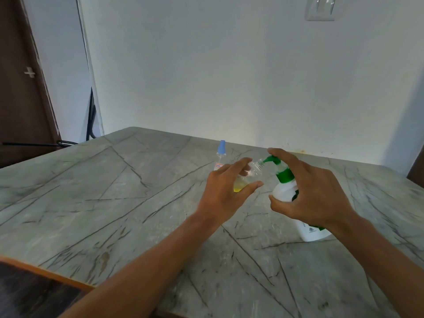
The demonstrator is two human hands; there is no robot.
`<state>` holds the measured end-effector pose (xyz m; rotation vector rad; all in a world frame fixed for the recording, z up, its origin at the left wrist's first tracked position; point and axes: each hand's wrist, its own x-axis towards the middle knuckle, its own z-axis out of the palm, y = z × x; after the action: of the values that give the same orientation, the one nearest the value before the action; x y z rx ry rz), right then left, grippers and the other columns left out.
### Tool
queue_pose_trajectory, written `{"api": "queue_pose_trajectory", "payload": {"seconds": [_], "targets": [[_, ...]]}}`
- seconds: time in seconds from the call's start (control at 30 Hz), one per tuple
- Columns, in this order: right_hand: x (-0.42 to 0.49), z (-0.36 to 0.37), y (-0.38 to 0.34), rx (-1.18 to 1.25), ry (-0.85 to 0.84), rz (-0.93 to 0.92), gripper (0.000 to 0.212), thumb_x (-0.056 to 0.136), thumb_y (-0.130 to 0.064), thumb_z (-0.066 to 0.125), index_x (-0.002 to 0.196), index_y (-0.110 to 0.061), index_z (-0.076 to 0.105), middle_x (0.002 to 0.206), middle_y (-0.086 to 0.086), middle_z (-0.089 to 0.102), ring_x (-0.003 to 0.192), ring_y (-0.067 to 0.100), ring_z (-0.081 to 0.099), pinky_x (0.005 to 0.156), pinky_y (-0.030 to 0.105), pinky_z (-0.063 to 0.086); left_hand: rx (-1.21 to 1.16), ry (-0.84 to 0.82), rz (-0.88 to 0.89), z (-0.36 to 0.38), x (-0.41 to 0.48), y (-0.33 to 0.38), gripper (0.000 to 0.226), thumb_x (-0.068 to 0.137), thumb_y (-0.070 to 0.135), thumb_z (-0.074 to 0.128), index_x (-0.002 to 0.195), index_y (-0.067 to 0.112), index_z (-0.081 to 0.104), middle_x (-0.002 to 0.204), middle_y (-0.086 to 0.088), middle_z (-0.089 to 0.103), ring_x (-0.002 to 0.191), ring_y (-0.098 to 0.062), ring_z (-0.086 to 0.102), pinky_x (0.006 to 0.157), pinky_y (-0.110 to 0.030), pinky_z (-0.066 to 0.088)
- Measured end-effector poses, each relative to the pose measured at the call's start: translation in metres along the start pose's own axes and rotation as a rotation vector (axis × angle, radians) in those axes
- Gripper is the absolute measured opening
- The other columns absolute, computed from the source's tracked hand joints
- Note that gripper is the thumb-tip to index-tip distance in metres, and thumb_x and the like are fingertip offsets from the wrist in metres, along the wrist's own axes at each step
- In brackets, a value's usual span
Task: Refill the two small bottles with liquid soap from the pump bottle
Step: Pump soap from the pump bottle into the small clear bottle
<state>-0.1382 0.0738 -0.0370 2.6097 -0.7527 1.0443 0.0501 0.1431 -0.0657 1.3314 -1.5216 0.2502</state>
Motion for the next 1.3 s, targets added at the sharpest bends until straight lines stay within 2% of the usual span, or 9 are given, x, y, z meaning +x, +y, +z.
{"api": "queue_pose_trajectory", "payload": {"seconds": [0.17,0.37,0.57,0.7,0.83,0.97,1.1,1.3], "targets": [[0.001,-0.002,0.007,-0.075,-0.043,-0.04,0.096,0.06,-0.051,0.08,0.141,-0.033,0.032,0.095,-0.003,0.068,0.062,0.012,0.053,0.061,0.021,0.041,0.001,-0.031,-0.002,0.004,-0.002,-0.003,0.055,0.077,0.045,0.072,0.124,0.021,0.057,0.104,0.008,0.067,0.091,-0.002,0.06,0.08,-0.01,0.047],[-0.001,-0.003,0.008,-0.056,-0.036,-0.052,0.093,0.057,-0.047,0.086,0.136,-0.028,0.04,0.092,-0.002,0.068,0.062,0.013,0.055,0.062,0.02,0.041,-0.022,-0.018,-0.014,0.007,-0.005,-0.002,0.055,0.077,0.046,0.073,0.124,0.023,0.056,0.105,0.008,0.067,0.092,-0.002,0.061,0.082,-0.019,0.052],[0.0,-0.001,0.008,-0.011,-0.022,-0.048,0.085,0.055,-0.045,0.088,0.126,-0.027,0.047,0.092,-0.003,0.069,0.064,0.009,0.053,0.062,0.017,0.039,-0.048,-0.036,0.003,0.008,-0.007,0.0,0.054,0.076,0.046,0.073,0.121,0.02,0.058,0.104,0.006,0.068,0.091,-0.002,0.061,0.081,-0.013,0.05],[-0.001,-0.003,0.008,-0.014,-0.018,-0.05,0.082,0.058,-0.051,0.08,0.129,-0.028,0.046,0.091,-0.005,0.068,0.063,0.006,0.05,0.062,0.006,0.031,-0.065,-0.03,0.001,0.009,-0.008,0.002,0.054,0.075,0.045,0.074,0.12,0.02,0.058,0.103,0.007,0.068,0.091,-0.001,0.061,0.081,-0.009,0.048],[-0.005,-0.005,0.009,-0.03,0.009,-0.053,0.088,0.06,-0.054,0.072,0.139,-0.03,0.04,0.089,-0.006,0.067,0.06,0.009,0.051,0.057,0.017,0.041,-0.081,0.007,-0.008,0.009,-0.006,0.007,0.054,0.074,0.046,0.074,0.119,0.021,0.059,0.101,0.011,0.067,0.091,0.004,0.06,0.08,-0.003,0.044],[-0.006,-0.005,0.007,0.031,0.049,-0.048,0.091,0.06,-0.054,0.074,0.139,-0.029,0.038,0.094,-0.006,0.067,0.061,0.008,0.054,0.059,0.017,0.043,-0.096,0.019,-0.011,0.009,-0.006,0.012,0.053,0.075,0.047,0.073,0.12,0.023,0.058,0.101,0.014,0.066,0.085,0.013,0.056,0.078,-0.002,0.043],[-0.005,-0.003,0.004,0.086,0.063,-0.022,0.093,0.058,-0.054,0.075,0.139,-0.036,0.032,0.097,-0.009,0.066,0.065,0.01,0.059,0.063,0.017,0.046,-0.112,0.056,-0.022,0.008,-0.005,0.012,0.054,0.074,0.047,0.073,0.12,0.021,0.06,0.1,0.014,0.067,0.087,0.004,0.06,0.078,-0.008,0.047],[-0.003,0.0,0.004,0.146,0.058,0.028,0.087,0.058,-0.053,0.077,0.132,-0.043,0.033,0.098,-0.017,0.06,0.07,0.012,0.061,0.068,0.011,0.043,-0.118,0.037,-0.023,0.009,-0.006,0.012,0.053,0.075,0.047,0.073,0.119,0.021,0.06,0.098,0.013,0.067,0.088,0.002,0.061,0.078,-0.009,0.048]]}}
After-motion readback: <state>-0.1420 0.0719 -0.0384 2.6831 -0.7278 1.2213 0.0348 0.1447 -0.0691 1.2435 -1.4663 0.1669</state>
